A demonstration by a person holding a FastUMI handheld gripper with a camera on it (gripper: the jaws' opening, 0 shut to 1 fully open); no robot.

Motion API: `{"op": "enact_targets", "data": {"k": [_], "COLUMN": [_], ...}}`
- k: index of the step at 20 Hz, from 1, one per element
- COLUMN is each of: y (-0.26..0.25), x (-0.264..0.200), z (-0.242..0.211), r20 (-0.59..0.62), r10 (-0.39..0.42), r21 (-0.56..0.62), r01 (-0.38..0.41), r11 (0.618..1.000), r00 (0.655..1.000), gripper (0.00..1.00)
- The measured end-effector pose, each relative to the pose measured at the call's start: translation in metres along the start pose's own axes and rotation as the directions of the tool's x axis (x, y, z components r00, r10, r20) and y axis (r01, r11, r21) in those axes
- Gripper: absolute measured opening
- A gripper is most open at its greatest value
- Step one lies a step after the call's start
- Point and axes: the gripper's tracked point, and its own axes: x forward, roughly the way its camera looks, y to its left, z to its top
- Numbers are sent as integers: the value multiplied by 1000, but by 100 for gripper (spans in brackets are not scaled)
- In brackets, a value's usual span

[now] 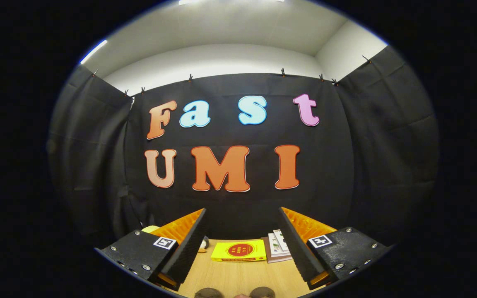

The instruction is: Open the storage box then place both shoes into the box .Put the left shoe in first, then the right shoe, with the right side of both shoes facing outward in a uniform manner.

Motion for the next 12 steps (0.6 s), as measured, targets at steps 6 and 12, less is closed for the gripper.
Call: {"op": "enact_targets", "data": {"k": [6,12], "y": [40,99], "x": [2,-7], "z": [-58,-142], "r20": [-140,-368], "r10": [102,260], "r21": [39,154], "r01": [-98,-217], "r11": [994,964], "r00": [985,893], "gripper": [100,100]}}
